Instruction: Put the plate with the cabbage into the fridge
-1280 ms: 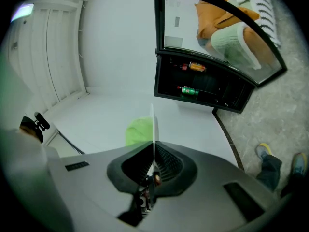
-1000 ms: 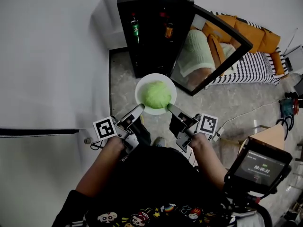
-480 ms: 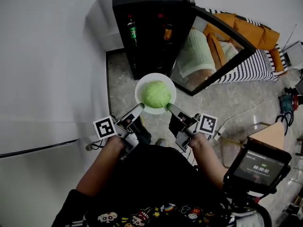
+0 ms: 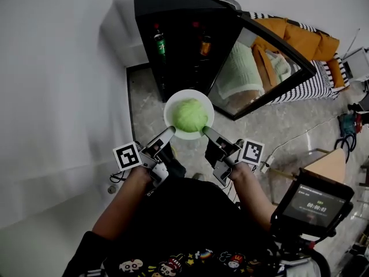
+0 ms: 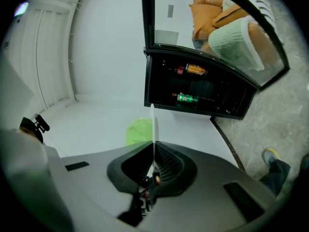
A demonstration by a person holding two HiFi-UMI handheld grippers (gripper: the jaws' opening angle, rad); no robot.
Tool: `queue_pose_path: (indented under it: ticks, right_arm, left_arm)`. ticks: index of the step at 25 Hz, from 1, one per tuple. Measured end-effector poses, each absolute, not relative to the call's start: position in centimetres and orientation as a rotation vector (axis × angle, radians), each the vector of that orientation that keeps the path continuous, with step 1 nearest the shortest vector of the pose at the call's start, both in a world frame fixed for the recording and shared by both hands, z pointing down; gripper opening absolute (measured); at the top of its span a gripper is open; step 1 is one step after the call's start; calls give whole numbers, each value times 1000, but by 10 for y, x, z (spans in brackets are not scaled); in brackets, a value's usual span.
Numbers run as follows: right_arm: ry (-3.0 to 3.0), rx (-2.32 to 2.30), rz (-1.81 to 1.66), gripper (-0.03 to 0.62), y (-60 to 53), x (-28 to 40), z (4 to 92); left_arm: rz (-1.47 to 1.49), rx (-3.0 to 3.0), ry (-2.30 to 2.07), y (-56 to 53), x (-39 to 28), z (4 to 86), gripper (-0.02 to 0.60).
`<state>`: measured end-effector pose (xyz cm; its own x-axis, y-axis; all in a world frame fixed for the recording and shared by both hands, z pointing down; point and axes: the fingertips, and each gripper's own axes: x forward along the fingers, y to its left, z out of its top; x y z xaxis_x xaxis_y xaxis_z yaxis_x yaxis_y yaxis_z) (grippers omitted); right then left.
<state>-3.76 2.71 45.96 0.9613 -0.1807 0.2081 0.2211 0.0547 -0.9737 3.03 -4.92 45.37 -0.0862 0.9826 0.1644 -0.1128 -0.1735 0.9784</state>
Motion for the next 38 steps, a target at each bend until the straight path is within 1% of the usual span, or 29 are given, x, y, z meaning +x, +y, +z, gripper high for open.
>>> queue_pose_path:
  ticks: [38]
  right_arm:
    - [-33,-1490,-297,15,29,-36,457]
  left_arm:
    - [1441,1259,1093,-49,32,449,9]
